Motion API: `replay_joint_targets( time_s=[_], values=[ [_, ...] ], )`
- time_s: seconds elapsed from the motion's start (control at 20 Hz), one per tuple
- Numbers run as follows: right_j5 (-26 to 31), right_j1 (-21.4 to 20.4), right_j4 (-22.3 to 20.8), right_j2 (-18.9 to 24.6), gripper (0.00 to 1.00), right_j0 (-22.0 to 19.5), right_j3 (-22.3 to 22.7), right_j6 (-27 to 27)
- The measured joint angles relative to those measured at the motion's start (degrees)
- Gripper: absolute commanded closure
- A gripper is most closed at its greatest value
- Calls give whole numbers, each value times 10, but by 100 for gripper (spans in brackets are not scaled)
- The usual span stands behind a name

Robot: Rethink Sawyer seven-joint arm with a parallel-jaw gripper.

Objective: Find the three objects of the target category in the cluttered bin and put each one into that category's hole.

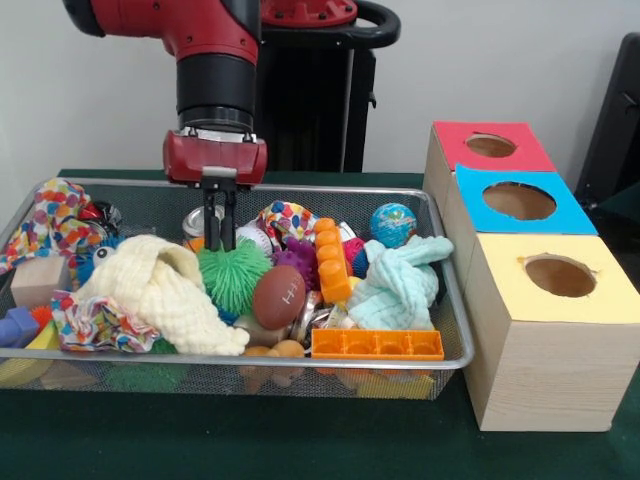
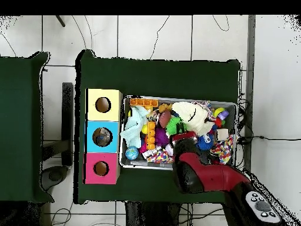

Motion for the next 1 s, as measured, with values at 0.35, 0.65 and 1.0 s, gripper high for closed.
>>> replay_joint_targets(
  time_s=[0.35,0.65,1.0],
  values=[
    [201,-5,-3,118,100,-117,37,0],
    [345,-15,-3,183,100,-191,61,0],
    [418,-38,-3,219,100,-215,70,0]
  ],
)
